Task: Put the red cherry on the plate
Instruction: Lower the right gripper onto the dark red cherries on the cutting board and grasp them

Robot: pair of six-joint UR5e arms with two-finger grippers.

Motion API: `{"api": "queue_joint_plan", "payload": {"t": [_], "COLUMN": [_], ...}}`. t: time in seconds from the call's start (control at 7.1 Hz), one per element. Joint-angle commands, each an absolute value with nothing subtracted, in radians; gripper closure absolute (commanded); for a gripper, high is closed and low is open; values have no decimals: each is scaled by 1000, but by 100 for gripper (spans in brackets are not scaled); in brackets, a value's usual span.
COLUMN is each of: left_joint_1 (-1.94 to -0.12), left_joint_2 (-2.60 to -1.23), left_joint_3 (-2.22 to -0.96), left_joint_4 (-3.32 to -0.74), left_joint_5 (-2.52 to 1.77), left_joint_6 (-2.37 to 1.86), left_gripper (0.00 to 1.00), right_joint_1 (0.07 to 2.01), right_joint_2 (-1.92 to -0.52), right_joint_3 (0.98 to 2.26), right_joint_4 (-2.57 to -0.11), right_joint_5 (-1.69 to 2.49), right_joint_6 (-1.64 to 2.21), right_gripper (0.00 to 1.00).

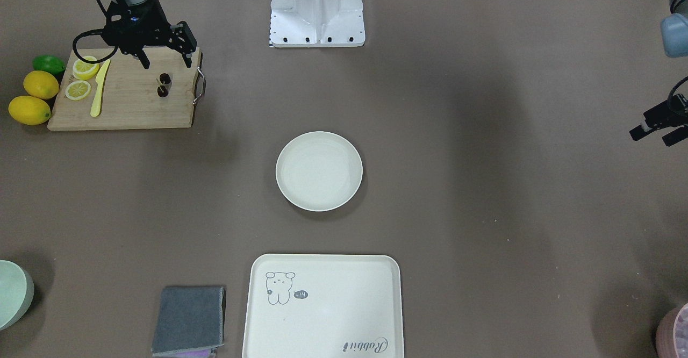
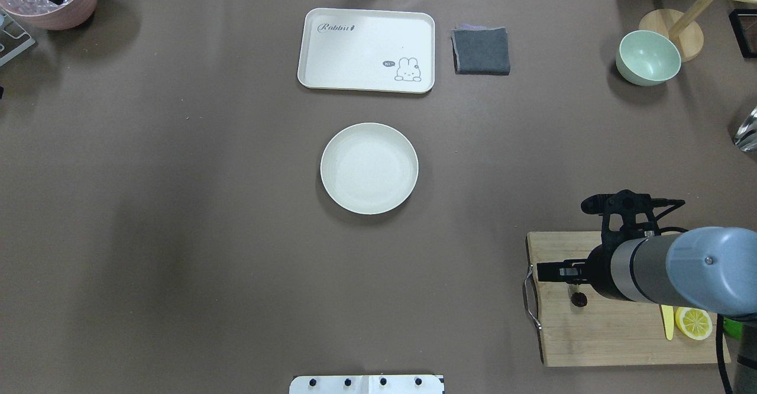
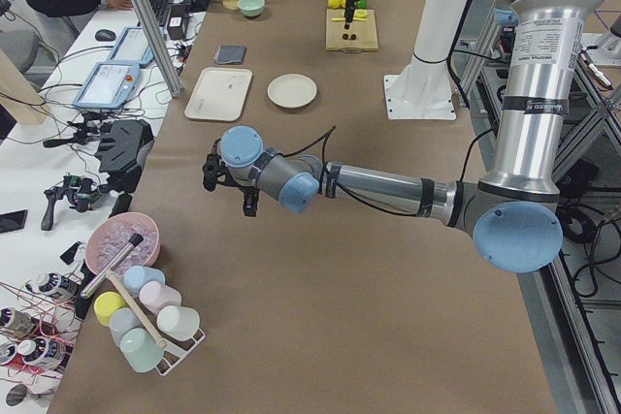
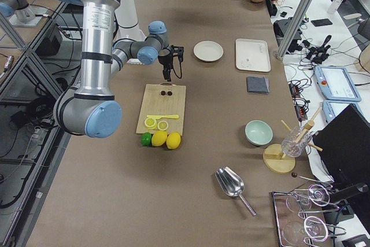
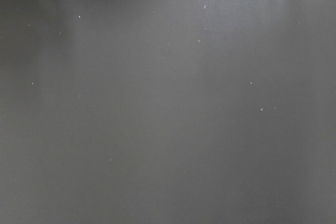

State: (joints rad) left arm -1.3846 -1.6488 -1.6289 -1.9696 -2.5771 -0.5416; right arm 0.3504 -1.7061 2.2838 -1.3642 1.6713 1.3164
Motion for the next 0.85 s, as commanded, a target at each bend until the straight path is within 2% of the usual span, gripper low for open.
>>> {"api": "queue_joint_plan", "payload": {"t": [0.0, 0.28, 0.56, 0.7], "left_joint_1": [-1388, -1385, -1384, -1384], "left_joint_2": [-1641, -1605, -1609, -1612], "left_joint_3": [-1649, -1675, -1677, -1683], "left_joint_4": [-1974, -1976, -1976, -1976], "left_joint_5": [-2579, -2577, -2577, -2577], "left_joint_6": [-543, -543, -551, -555], "left_gripper": [2, 2, 2, 2], "right_joint_1": [324, 322, 319, 319], "right_joint_2": [-1797, -1795, -1786, -1786], "right_joint_3": [2240, 2186, 2174, 2172], "right_joint_4": [-1252, -1221, -1221, -1221], "right_joint_5": [1620, 1594, 1594, 1592], "right_joint_6": [1327, 1328, 1330, 1330], "right_gripper": [2, 3, 16, 26]}}
